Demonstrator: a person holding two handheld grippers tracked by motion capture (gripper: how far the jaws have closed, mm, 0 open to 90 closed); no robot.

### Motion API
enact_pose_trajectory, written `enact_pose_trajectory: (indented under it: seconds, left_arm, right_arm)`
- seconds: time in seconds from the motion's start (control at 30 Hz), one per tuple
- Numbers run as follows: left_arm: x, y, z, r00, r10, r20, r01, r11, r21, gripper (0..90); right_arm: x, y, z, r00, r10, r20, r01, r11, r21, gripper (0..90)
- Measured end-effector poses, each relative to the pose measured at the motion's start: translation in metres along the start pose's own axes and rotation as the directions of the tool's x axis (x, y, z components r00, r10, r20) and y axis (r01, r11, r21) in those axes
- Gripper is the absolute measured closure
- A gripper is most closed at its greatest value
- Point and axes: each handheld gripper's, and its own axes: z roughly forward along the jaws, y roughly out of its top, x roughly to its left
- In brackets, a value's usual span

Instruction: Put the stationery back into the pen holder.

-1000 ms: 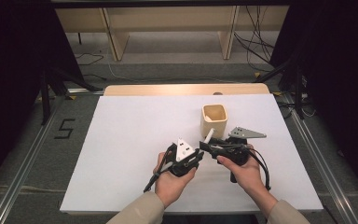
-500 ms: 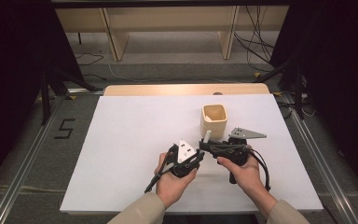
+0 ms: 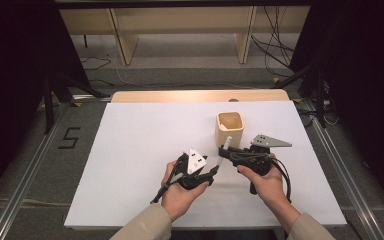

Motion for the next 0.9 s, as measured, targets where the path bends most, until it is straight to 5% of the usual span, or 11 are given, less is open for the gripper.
enact_pose_trajectory:
  seconds: [0.33,0.6,0.9]
  left_arm:
    - [0.017,-0.009,-0.015,0.9998,0.005,-0.018,-0.004,0.9989,0.046,30.8]
    - [0.032,-0.026,-0.03,0.9994,0.004,-0.033,-0.002,0.9968,0.08,26.8]
    - [0.051,-0.042,-0.046,0.9967,-0.043,-0.068,0.049,0.9954,0.083,26.2]
  right_arm:
    - [-0.002,0.002,-0.003,0.9989,-0.027,0.04,0.027,1.0,-0.007,78.5]
    - [-0.004,0.004,-0.005,0.9978,-0.039,0.054,0.04,0.999,-0.012,78.5]
    - [-0.006,0.008,-0.008,0.9963,-0.051,0.07,0.052,0.999,-0.013,78.5]
